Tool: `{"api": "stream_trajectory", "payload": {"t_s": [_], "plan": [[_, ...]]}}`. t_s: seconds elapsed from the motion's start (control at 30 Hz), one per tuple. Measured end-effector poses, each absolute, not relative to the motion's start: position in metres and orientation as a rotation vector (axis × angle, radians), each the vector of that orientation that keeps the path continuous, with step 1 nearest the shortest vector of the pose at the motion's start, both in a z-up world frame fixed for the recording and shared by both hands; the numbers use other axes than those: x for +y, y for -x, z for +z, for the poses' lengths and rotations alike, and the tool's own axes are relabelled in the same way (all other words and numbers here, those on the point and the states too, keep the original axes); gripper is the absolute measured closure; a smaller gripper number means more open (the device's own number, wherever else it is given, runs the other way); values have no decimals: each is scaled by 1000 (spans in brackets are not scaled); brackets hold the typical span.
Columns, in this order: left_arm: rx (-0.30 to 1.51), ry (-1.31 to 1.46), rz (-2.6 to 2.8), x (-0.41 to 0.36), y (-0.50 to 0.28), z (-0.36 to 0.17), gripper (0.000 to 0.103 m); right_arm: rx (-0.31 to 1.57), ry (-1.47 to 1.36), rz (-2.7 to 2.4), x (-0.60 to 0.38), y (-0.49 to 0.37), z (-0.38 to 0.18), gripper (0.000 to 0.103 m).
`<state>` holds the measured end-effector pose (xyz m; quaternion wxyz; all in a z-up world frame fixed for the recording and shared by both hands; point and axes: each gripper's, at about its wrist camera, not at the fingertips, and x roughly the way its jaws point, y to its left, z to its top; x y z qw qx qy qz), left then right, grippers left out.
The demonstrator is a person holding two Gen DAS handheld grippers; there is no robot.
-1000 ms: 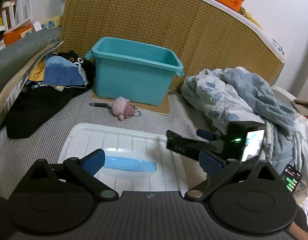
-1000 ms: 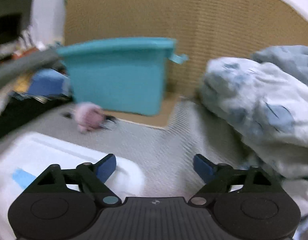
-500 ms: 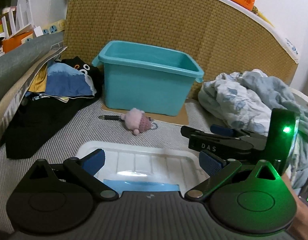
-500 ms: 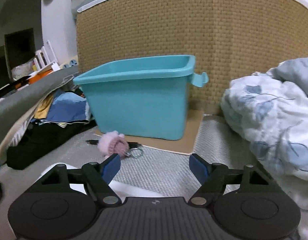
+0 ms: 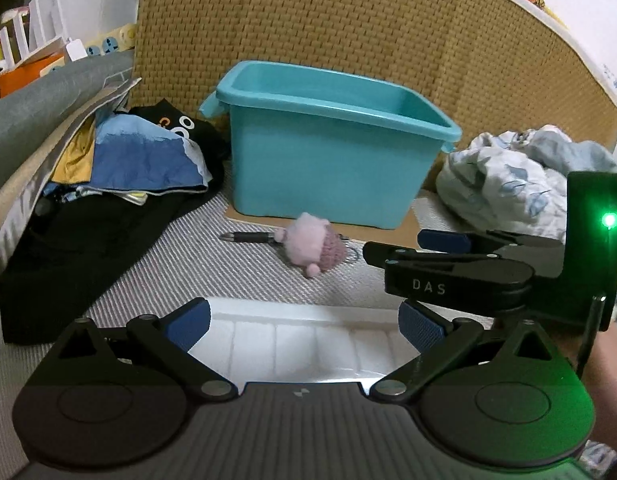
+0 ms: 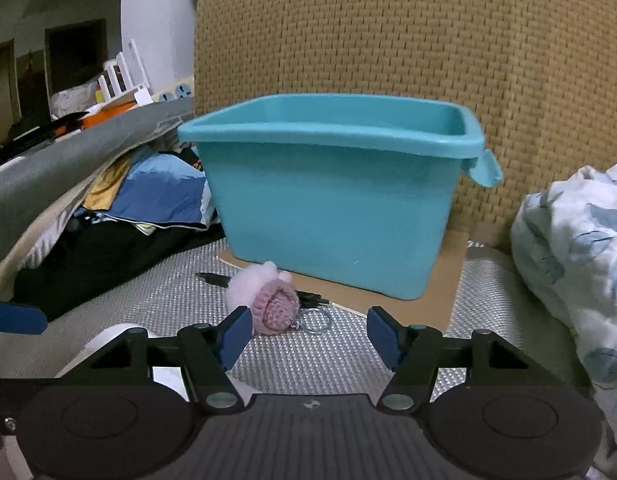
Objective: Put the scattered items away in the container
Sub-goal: 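Move the right gripper toward the pink knitted keychain toy, then close the right gripper on the pink keychain toy and lift it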
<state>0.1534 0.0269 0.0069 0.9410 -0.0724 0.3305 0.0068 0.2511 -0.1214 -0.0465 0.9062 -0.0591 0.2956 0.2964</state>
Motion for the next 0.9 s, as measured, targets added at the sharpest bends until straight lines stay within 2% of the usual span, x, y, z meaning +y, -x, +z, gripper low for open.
{"api": "stream_trajectory", "payload": {"t_s": [0.6,0.8,0.9], "plan": [[670,120,61,54,-169,-8,0,679,167,660,-76,-281,-69,46],[667,126,59,55,-169,-8,0,714,145,659,-72,-287,-82,54],[672,120,51,53,-171,-10,0,721,142,668,-70,-288,-84,61]]}}
